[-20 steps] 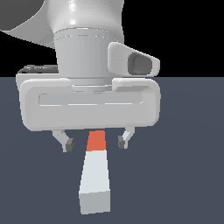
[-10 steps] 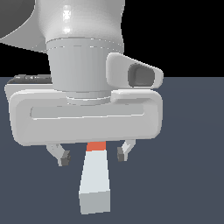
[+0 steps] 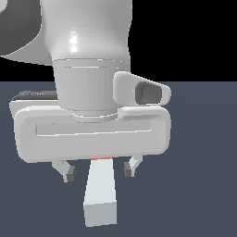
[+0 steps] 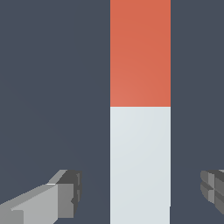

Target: Insert the peg into the horizontal hole in a box.

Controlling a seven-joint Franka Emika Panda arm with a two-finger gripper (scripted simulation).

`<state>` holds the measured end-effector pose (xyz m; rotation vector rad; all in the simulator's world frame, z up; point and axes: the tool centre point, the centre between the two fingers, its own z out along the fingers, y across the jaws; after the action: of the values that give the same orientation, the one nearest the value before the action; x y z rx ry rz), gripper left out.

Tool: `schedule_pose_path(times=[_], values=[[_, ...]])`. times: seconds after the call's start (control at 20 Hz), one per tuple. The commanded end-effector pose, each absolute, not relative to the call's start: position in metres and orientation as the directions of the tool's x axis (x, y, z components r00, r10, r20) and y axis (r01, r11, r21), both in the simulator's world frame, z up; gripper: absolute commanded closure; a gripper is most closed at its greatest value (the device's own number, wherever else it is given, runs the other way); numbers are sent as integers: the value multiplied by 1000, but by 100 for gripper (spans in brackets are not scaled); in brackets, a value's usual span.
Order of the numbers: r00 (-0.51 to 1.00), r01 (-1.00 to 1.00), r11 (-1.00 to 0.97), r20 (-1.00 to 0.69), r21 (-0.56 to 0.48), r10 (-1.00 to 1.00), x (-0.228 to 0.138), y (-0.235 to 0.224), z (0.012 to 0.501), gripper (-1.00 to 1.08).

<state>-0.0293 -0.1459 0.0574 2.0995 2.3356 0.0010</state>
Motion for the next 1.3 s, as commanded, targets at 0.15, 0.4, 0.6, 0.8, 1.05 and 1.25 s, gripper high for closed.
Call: schedule_pose_path(times=[0.15,0.4,0.6,0.8,1.05,1.25], values=[[-106,994,106,0,0,994,-30,-145,31,-92],[-106,994,106,0,0,994,-29,-145,22,-92],[-106,994,106,0,0,994,-29,-145,22,108],[-106,994,106,0,0,994,-29,-145,22,108],[-106,994,106,0,0,994,-29,-145,22,108],[-101,995,101,0,0,995,-29,-138,24,108]])
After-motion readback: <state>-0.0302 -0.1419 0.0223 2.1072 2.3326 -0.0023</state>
